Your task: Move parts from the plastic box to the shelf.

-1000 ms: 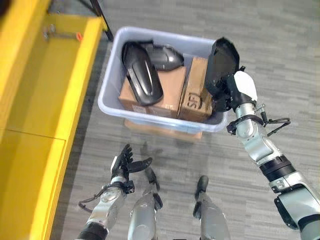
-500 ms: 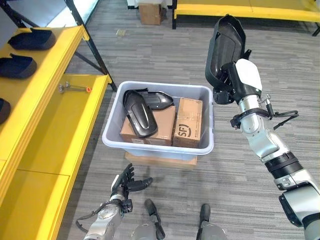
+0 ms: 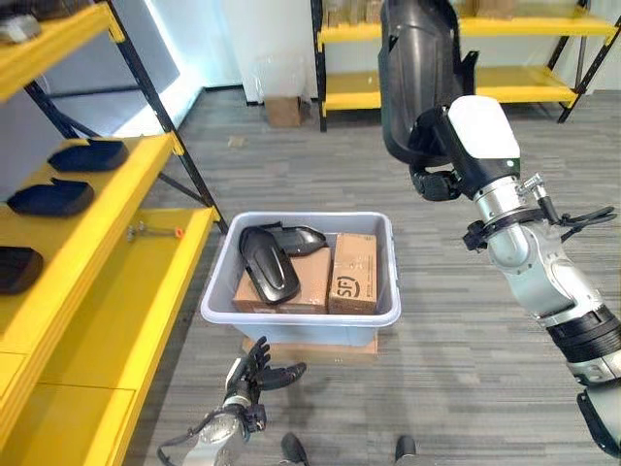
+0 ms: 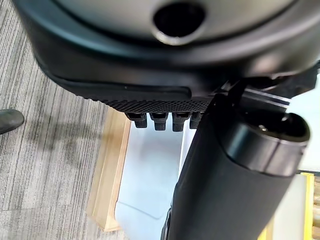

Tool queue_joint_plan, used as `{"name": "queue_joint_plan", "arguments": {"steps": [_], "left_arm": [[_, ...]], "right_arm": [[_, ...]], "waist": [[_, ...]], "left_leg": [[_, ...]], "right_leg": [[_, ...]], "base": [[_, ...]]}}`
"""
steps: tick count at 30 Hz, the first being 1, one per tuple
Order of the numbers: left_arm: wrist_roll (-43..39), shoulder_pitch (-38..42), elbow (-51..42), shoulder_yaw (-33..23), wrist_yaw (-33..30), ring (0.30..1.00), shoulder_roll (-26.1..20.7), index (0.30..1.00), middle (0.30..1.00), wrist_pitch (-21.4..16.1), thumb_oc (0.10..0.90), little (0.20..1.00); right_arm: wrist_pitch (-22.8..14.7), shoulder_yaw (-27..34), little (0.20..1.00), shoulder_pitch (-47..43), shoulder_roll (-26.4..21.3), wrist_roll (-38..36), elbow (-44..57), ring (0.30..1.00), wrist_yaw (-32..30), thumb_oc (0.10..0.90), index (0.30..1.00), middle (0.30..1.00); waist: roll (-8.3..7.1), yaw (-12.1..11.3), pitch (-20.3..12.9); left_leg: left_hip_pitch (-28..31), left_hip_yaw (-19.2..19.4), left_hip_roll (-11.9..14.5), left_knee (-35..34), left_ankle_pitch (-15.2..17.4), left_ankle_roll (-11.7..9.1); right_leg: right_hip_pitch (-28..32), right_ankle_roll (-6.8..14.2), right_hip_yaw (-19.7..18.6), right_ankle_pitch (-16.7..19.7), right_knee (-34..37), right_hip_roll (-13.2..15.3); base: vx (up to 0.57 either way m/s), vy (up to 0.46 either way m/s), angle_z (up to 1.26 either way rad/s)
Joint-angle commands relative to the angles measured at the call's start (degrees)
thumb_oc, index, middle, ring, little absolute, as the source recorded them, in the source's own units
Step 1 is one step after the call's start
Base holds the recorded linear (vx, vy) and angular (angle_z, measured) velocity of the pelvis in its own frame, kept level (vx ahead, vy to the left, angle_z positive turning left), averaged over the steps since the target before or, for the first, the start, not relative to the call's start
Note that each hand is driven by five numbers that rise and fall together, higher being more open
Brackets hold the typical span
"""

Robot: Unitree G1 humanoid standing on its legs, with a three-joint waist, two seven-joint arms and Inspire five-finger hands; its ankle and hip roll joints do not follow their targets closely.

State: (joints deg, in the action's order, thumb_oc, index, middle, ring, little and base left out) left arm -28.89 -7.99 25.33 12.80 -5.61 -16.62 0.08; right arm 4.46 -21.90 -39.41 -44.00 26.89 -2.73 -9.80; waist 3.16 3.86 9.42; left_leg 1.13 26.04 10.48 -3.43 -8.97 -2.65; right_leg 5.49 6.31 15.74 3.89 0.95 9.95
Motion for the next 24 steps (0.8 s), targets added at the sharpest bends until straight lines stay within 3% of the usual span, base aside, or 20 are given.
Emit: {"name": "queue_joint_plan", "arguments": {"steps": [1,4,7,8,9,11,13,14,15,17,19,20,24], "left_arm": [[-0.9,1.5,-3.0,-0.4,-0.1,1.000,-2.7,1.000,1.000,-3.3,0.900,1.000],[-1.8,0.6,-4.1,-1.3,-0.4,1.000,-3.1,1.000,1.000,-3.4,0.900,1.000],[-2.1,0.9,-4.5,-0.6,-0.1,1.000,-3.5,1.000,1.000,-3.4,0.900,1.000],[-2.3,1.6,-3.8,0.0,0.0,1.000,-3.7,1.000,1.000,-3.1,0.900,1.000],[-2.5,1.9,-3.6,0.4,0.0,1.000,-3.8,1.000,1.000,-2.9,0.900,1.000],[-3.2,2.8,-3.8,1.4,0.3,1.000,-3.8,1.000,1.000,-2.8,0.900,1.000],[-3.7,3.3,-3.9,2.1,0.4,1.000,-3.7,1.000,1.000,-2.7,0.900,1.000],[-4.0,4.7,-4.0,3.0,0.6,1.000,-3.2,1.000,1.000,-2.7,0.900,1.000],[-4.0,4.8,-3.9,3.1,0.6,1.000,-3.2,1.000,1.000,-2.7,0.900,1.000],[-3.4,6.8,-4.3,4.4,0.9,1.000,-2.7,1.000,1.000,-2.3,0.900,1.000],[-3.4,6.8,-4.3,4.5,0.9,1.000,-2.7,1.000,1.000,-2.3,0.900,1.000],[-2.1,7.0,-4.9,4.9,1.4,1.000,-3.0,1.000,1.000,-2.3,0.900,1.000],[-0.5,6.6,-6.3,4.5,2.2,1.000,-4.3,1.000,1.000,-2.6,0.900,1.000]], "right_arm": [[-4.0,1.4,0.300,-9.0,0.9,-0.1,0.0,0.300,-3.3,0.400,0.300,0.300],[-4.5,-0.3,0.300,-10.4,1.7,-1.2,-0.7,0.300,-3.0,0.400,0.300,0.300],[-4.6,-0.5,0.300,-10.1,1.1,-2.0,-0.7,0.300,-3.3,0.400,0.300,0.300],[-4.6,-0.1,0.300,-9.2,-0.2,-1.9,-0.6,0.300,-3.6,0.400,0.300,0.300],[-4.7,0.3,0.300,-8.7,-1.1,-1.7,-0.1,0.300,-3.8,0.400,0.300,0.300],[-4.4,0.7,0.300,-8.4,-2.0,-1.6,0.0,0.300,-4.0,0.400,0.300,0.300],[-4.2,0.9,0.300,-8.6,-2.5,-1.8,-0.1,0.300,-4.2,0.400,0.300,0.300],[-3.9,1.6,0.300,-8.6,-2.9,-2.5,0.4,0.300,-4.5,0.400,0.300,0.300],[-3.9,1.7,0.300,-8.5,-3.1,-2.6,0.4,0.300,-4.4,0.400,0.300,0.300],[-3.4,3.0,0.300,-7.3,-3.5,-2.7,1.6,0.300,-4.2,0.400,0.300,0.300],[-3.3,3.3,0.300,-6.9,-3.6,-2.7,1.9,0.300,-4.1,0.400,0.300,0.300],[-3.3,4.0,0.300,-5.5,-2.3,-3.0,1.5,0.300,-4.0,0.400,0.300,0.300],[-3.5,3.7,0.300,-6.3,-1.6,-3.1,0.9,0.300,-3.6,0.400,0.300,0.300]], "waist": [[-0.77,-2.7,-3.9],[-0.04,-4.9,-2.1],[0.04,-5.9,-0.5],[-1.10,-5.8,0.3],[-1.92,-5.2,0.5],[-3.03,-5.0,0.4],[-3.09,-4.6,0.2],[-3.63,-4.3,-0.3],[-3.65,-4.0,-0.2],[-3.68,-2.7,-1.1],[-3.97,-2.7,-1.1],[-3.54,-3.1,-1.6],[-4.42,-3.8,-2.0]], "left_leg": [[3.1,-2.8,15.6,5.2,-9.2,-9.8],[0.2,-5.1,17.6,4.5,-17.0,-12.0],[-4.6,-4.9,16.9,3.7,-21.0,-12.1],[-5.9,-2.1,16.0,8.0,-17.3,-11.5],[-5.3,0.3,17.5,12.3,-15.6,-11.3],[-4.3,1.2,19.7,20.9,-10.6,-10.9],[-4.3,-0.2,20.2,23.9,-7.5,-10.7],[-2.7,-0.7,19.7,25.3,-3.8,-10.1],[-2.9,-1.1,19.5,25.6,-3.4,-9.9],[-2.8,3.7,17.7,20.7,2.6,-8.5],[-2.4,4.1,16.9,20.3,3.1,-7.9],[-2.8,4.4,15.1,18.7,4.3,-7.7],[-1.6,5.5,12.3,14.7,4.8,-7.0]], "right_leg": [[-4.7,-1.8,-1.5,-15.2,-17.9,0.1],[-5.2,-3.2,1.1,-17.0,-19.8,-2.0],[-4.0,-4.5,4.3,-17.0,-18.4,-2.4],[-3.5,-5.1,6.1,-16.9,-17.5,-1.5],[-3.9,-5.6,7.8,-15.9,-16.5,-1.0],[-4.1,-6.5,11.0,-14.9,-15.0,-0.1],[-3.8,-6.4,12.7,-14.8,-14.5,0.2],[-3.8,-6.3,15.1,-14.4,-15.0,1.4],[-3.6,-6.1,15.5,-14.4,-15.2,1.7],[-2.8,-5.2,19.1,-13.9,-15.9,3.0],[-2.7,-4.7,19.1,-13.6,-16.0,3.7],[-1.7,-3.5,20.0,-12.0,-15.2,5.3],[-1.2,-1.3,20.5,-8.5,-13.2,7.6]], "base": [[-0.23,-0.285,0.24],[-0.24,-0.233,0.34],[-0.21,-0.196,0.55],[-0.30,-0.341,1.37],[-0.30,-0.337,1.79],[-0.16,-0.145,1.58],[-0.05,0.006,0.97],[-0.03,0.033,1.39],[-0.02,0.067,1.39],[0.02,0.101,1.32],[0.07,0.162,1.40],[0.10,0.218,1.06],[0.08,0.202,0.27]]}}
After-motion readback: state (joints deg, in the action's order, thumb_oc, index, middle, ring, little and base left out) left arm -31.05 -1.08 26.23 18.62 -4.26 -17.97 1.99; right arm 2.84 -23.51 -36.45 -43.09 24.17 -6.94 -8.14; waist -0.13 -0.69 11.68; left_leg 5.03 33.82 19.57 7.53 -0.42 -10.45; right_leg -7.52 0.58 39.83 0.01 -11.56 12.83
